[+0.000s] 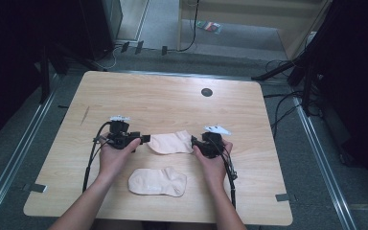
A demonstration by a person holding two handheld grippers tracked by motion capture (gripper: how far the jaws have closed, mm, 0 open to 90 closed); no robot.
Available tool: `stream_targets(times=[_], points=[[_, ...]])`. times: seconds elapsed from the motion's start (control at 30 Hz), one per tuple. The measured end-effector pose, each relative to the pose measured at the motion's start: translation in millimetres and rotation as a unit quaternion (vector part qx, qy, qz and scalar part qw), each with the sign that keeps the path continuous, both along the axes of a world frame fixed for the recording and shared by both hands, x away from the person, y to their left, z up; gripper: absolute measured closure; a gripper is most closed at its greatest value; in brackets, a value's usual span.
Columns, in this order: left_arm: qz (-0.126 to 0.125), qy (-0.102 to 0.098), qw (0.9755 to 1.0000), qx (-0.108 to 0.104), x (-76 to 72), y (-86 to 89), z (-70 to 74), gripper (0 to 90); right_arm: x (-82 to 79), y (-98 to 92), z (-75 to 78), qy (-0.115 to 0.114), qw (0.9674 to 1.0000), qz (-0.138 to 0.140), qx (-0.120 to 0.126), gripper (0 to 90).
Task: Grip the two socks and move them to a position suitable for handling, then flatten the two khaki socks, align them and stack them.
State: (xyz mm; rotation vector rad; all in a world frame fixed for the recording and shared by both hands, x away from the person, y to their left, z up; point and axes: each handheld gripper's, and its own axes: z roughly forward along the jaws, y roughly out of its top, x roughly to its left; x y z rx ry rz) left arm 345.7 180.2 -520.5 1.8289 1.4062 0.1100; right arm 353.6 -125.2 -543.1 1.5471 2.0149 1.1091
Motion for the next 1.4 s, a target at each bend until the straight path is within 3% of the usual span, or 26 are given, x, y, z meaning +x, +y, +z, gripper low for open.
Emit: stream_targets(times=[0.07, 0.13, 0.23, 0.27, 0.3, 0.33, 0.37, 0.47, 0.53, 0.73, 1.1, 1.4], points=[[-0.003, 0.022, 0.9996, 0.02, 2.2, -6.6, -7.1, 47.0, -0.6, 3.6, -3.4, 0.005, 0.9998, 0.011, -0.014, 47.2], [-0.006, 0.028, 0.9991, 0.032, 2.8, -9.3, -10.6, 57.0, -2.0, 6.3, -2.8, 0.004, 0.9995, 0.01, -0.028, 49.6], [-0.028, 0.022, 0.999, 0.027, 1.7, -10.1, -11.5, 79.3, -5.7, 11.0, -2.1, 0.003, 0.9988, 0.019, -0.045, 56.0], [-0.032, 0.02, 0.9989, 0.029, 1.2, -10.2, -11.3, 88.3, -8.2, 14.3, -2.4, -0.003, 0.9977, 0.026, -0.063, 62.9], [-0.038, 0.017, 0.9987, 0.029, 0.9, -9.8, -11.1, 89.5, -9.8, 16.2, -2.5, -0.007, 0.9968, 0.032, -0.072, 68.0], [-0.04, 0.013, 0.9986, 0.034, 0.3, -9.6, -10.9, 90.0, -11.6, 18.0, -2.5, -0.01, 0.9963, 0.04, -0.075, 73.5], [-0.039, 0.01, 0.9985, 0.036, 0.1, -9.2, -11.1, 90.0, -12.9, 19.1, -2.1, -0.007, 0.9966, 0.047, -0.068, 85.2], [-0.045, -0.002, 0.9983, 0.037, -2.4, -6.3, -7.9, 90.0, -14.0, 18.5, 0.1, -0.007, 0.9971, 0.044, -0.061, 87.9], [-0.047, -0.013, 0.9982, 0.035, -5.5, -3.9, -3.4, 90.0, -16.6, 15.9, 3.6, -0.011, 0.9983, 0.042, -0.038, 88.4], [-0.048, -0.041, 0.9977, 0.024, -15.3, 6.5, 9.9, 90.0, -26.6, 12.3, 20.9, -0.037, 0.9982, 0.044, -0.017, 88.8], [-0.067, -0.086, 0.9941, -0.002, -57.4, 21.7, 35.9, 90.0, -62.1, 8.3, 53.7, -0.061, 0.9958, 0.065, 0.017, 88.7], [-0.08, -0.087, 0.9928, -0.019, -93.7, 32.9, 31.5, 90.0, -101.3, 11.3, 56.0, -0.066, 0.9938, 0.085, 0.025, 88.7]])
